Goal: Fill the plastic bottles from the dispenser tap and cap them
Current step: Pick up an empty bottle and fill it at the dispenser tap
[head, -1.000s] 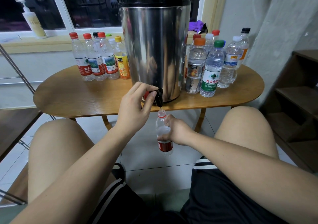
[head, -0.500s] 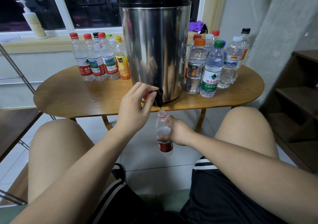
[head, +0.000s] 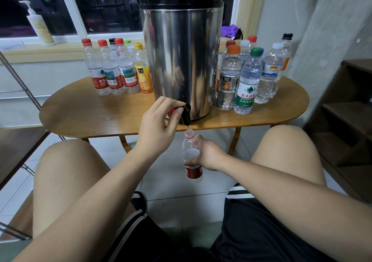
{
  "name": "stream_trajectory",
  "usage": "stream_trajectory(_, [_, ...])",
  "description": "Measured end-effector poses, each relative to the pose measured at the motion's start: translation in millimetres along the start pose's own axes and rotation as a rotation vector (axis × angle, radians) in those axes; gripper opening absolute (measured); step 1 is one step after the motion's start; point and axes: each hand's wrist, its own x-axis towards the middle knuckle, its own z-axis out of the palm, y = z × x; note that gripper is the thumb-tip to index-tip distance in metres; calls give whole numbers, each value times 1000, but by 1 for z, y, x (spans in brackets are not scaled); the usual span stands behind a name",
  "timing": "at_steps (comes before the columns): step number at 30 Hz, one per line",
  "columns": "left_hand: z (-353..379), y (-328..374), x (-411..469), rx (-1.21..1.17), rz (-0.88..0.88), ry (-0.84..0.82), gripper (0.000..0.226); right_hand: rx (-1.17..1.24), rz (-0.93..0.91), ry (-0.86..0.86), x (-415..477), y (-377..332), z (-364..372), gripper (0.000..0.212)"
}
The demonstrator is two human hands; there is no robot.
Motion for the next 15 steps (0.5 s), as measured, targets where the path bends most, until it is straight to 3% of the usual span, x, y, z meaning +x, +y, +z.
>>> stream_trajectory(15, [1,-2,0,-13,-6,-2,12,10,-4,-17,1,1,1,81])
